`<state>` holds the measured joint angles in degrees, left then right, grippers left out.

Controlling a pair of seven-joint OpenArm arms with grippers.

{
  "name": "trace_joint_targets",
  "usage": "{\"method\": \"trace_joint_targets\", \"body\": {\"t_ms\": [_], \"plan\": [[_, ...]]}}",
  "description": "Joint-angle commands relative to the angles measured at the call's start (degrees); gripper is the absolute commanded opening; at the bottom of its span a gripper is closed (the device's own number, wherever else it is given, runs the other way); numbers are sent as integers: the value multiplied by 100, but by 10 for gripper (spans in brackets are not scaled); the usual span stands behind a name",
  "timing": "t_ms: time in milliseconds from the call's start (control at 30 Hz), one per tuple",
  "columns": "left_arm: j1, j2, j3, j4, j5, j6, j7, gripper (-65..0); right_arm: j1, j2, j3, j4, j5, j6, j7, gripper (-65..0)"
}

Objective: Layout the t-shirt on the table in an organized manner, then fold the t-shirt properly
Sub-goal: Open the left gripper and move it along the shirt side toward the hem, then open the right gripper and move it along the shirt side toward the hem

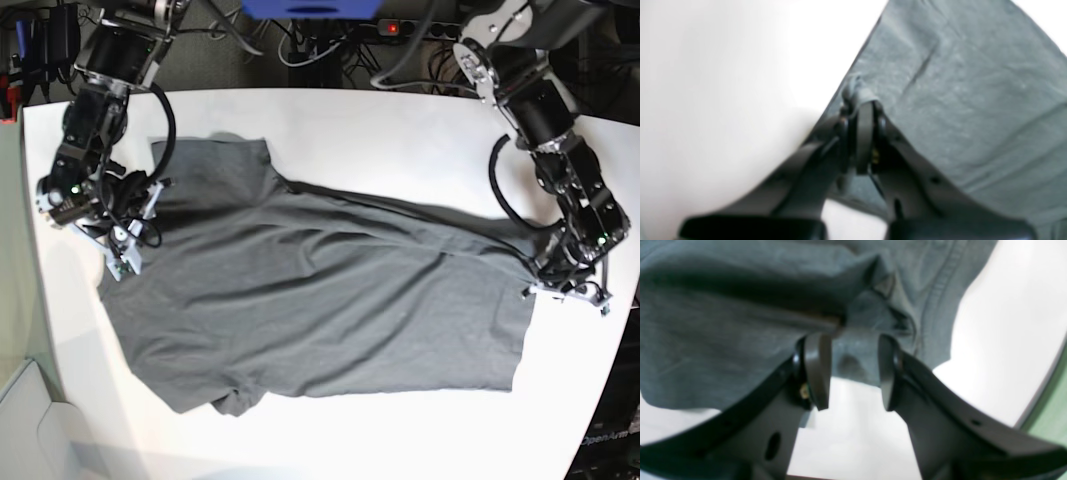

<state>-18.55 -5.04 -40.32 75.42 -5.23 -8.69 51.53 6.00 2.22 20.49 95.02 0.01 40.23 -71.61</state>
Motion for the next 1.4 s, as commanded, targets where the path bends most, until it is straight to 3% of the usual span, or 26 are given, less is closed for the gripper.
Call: {"method": "trace_joint_targets", "body": {"t_ms": [0, 400, 467, 667, 733, 967, 1367], "plan": [[-216, -72, -96, 111, -52, 20, -146, -650, 108, 55, 4, 85, 30, -23, 54, -402], [-339, -81, -219, -416, -52, 47, -146, -627, -68, 29, -40, 120, 30, -23, 10, -401], [-392, -90, -219, -636, -52, 47, -146, -559, -112, 29, -40, 128, 30, -23, 10, -392], [-392, -90, -210, -742, -52, 3, -322, -241, -552, 20, -32, 559, 30, -23, 1, -280], [-392, -90, -210, -751, -52, 3, -436, -195, -727, -94, -40, 867, 30, -23, 1, -272], [-392, -90, -210, -759, -52, 3, -507, -193, -982, -393, -40, 1263, 30, -23, -324, -272], [-365, -90, -210, -759, -17, 3, -507, -193, -1053, -947, -49, 1245, 30, -23, -359, -271]]}}
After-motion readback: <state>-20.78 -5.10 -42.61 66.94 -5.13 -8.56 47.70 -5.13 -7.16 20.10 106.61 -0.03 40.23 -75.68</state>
